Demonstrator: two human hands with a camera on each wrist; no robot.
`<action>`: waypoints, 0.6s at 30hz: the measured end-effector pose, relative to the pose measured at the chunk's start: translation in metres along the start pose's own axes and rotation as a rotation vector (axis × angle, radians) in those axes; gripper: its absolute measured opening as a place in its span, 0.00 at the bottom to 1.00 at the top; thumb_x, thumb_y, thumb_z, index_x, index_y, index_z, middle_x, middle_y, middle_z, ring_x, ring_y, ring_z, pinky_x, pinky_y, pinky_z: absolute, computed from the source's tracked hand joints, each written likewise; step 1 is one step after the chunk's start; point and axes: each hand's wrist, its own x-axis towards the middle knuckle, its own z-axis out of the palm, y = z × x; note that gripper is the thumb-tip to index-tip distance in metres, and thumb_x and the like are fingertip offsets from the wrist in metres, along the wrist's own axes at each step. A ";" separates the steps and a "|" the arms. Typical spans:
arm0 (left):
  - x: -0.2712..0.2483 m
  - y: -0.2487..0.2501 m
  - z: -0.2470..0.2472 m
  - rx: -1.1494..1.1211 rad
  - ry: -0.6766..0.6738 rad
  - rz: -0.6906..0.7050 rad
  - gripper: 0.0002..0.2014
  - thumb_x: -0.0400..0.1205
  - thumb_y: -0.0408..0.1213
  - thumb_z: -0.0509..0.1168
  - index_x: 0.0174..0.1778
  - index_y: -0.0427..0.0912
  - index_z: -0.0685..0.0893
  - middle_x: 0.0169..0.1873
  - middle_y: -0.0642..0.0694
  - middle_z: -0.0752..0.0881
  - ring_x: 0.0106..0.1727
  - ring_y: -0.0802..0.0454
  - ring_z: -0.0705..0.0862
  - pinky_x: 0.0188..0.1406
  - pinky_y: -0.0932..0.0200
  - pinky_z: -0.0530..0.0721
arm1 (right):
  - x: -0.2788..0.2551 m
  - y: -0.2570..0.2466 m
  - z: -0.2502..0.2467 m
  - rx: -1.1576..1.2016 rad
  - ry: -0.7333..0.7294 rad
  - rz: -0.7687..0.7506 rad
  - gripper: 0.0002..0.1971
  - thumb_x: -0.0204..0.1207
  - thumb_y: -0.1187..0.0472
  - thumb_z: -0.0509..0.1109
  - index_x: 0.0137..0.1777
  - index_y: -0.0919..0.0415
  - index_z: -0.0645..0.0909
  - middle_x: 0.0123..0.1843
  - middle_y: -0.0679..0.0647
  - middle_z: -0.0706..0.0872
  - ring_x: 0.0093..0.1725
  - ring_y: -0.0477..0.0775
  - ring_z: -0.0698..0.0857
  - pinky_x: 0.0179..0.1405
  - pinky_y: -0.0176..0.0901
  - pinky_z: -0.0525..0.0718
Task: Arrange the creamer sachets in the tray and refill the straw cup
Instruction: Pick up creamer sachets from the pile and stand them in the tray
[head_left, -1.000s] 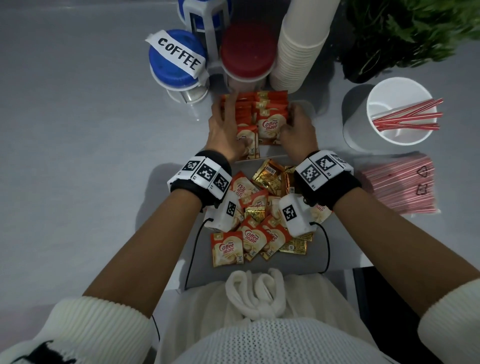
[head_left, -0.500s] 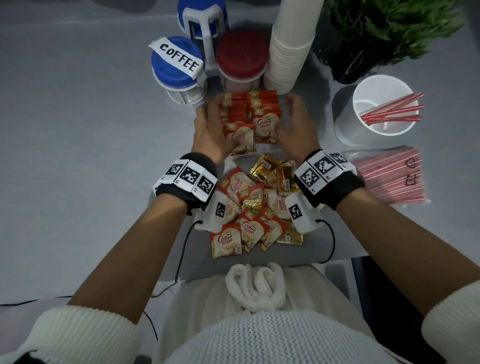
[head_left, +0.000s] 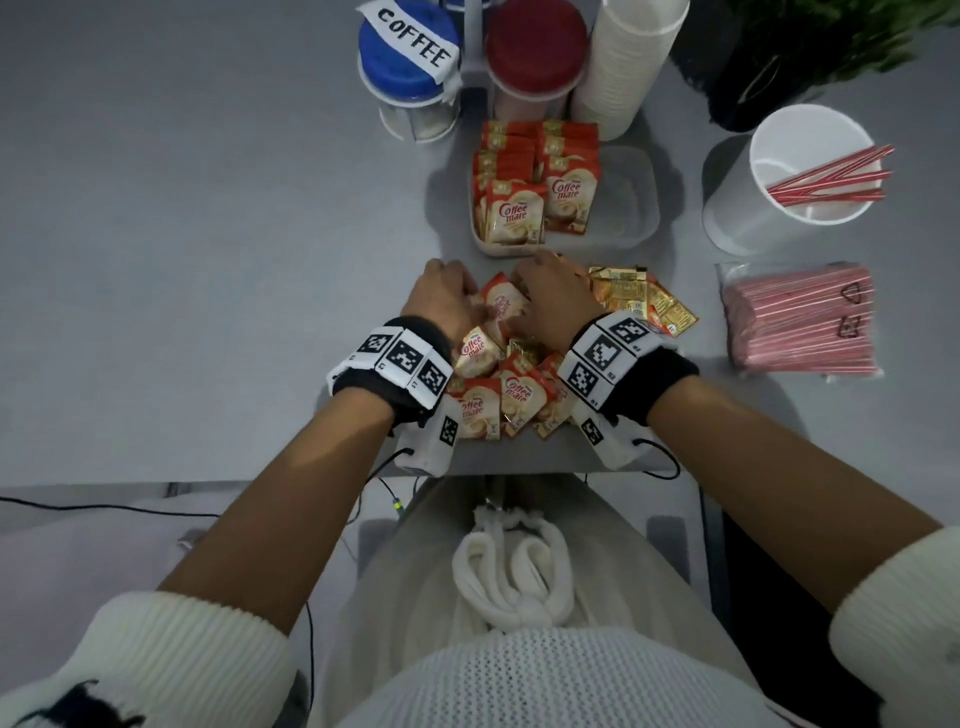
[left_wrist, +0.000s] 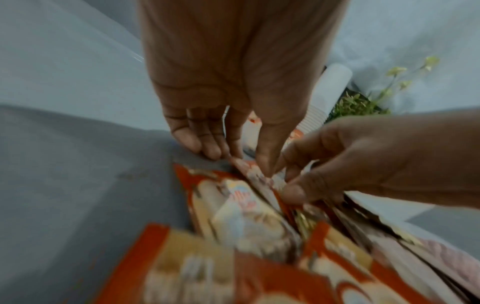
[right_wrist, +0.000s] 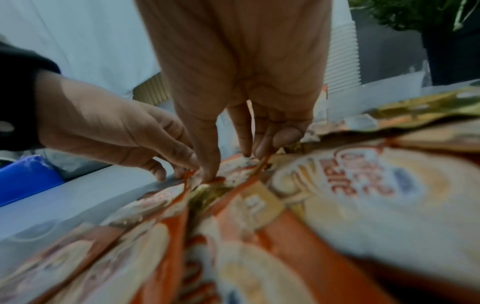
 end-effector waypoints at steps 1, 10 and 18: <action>-0.002 0.002 0.004 0.020 -0.003 0.012 0.16 0.76 0.38 0.70 0.57 0.35 0.78 0.60 0.37 0.77 0.59 0.41 0.78 0.52 0.57 0.75 | -0.001 -0.001 0.001 0.022 0.007 0.011 0.24 0.71 0.59 0.73 0.66 0.64 0.73 0.75 0.59 0.67 0.71 0.62 0.72 0.67 0.48 0.70; -0.005 0.011 -0.003 -0.051 0.084 0.118 0.08 0.80 0.30 0.61 0.54 0.35 0.78 0.55 0.33 0.83 0.55 0.39 0.81 0.47 0.56 0.73 | -0.005 0.000 -0.001 0.195 0.104 -0.029 0.23 0.71 0.65 0.71 0.68 0.62 0.76 0.71 0.62 0.76 0.71 0.61 0.74 0.69 0.47 0.70; -0.014 0.010 -0.033 -0.865 0.112 0.036 0.10 0.78 0.27 0.66 0.35 0.44 0.77 0.35 0.45 0.83 0.35 0.53 0.83 0.34 0.65 0.84 | 0.005 -0.012 -0.012 0.429 0.212 -0.110 0.04 0.74 0.67 0.69 0.40 0.59 0.76 0.39 0.56 0.80 0.42 0.54 0.79 0.41 0.42 0.74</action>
